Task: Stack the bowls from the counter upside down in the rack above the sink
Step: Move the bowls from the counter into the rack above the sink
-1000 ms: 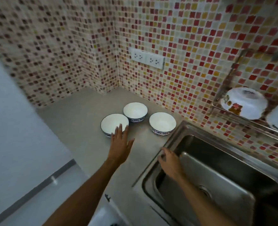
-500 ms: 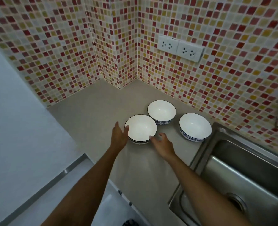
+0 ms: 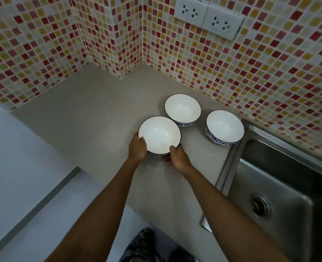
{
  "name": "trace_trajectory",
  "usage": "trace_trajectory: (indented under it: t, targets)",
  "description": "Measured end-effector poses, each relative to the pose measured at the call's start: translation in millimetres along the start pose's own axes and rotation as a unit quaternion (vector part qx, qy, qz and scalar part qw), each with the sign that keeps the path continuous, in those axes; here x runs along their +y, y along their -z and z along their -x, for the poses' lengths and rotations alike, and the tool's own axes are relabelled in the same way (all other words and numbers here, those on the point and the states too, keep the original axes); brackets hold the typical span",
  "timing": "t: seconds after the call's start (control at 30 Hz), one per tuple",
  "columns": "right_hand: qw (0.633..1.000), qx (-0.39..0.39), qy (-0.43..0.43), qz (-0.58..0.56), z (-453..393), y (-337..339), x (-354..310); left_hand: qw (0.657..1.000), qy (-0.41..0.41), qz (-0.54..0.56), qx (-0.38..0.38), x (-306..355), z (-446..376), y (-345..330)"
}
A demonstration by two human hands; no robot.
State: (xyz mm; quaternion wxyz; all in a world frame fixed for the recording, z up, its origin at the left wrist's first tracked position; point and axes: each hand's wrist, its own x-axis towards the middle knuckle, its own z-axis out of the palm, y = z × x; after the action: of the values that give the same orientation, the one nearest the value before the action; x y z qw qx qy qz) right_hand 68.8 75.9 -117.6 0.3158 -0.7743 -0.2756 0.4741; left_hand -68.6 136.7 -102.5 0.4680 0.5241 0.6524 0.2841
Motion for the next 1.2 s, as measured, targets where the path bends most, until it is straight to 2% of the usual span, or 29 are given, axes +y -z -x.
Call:
trace_trajectory:
  t: [0.23, 0.47, 0.6, 0.73, 0.93, 1.2]
  targets:
    - [0.999, 0.012, -0.019, -0.036, -6.2, -7.9, 1.7, 1.0, 0.007, 0.019, -0.017, 3.9, 7.3, 4.5]
    - [0.993, -0.006, -0.001, -0.121, 52.0, 31.3, -7.1, 0.991, 0.029, 0.105, -0.074, 25.5, 38.4, -2.5]
    - [0.986, 0.026, 0.052, -0.156, 80.5, 76.4, -5.4, 0.971, 0.032, 0.19, -0.143, 69.0, 72.4, -27.4]
    - [0.978, 0.074, 0.061, -0.187, 109.3, 135.2, -0.8, 0.96, 0.001, 0.2, -0.198, 112.7, 112.3, -61.8]
    - [0.965, 0.118, 0.11, -0.208, 158.6, 231.9, 14.1, 0.951, -0.073, 0.208, -0.218, 176.3, 184.5, -123.4]
    - [0.954, 0.11, 0.167, -0.225, 197.9, 329.4, 13.3, 0.928, -0.1, 0.277, -0.229, 223.1, 233.5, -174.1]
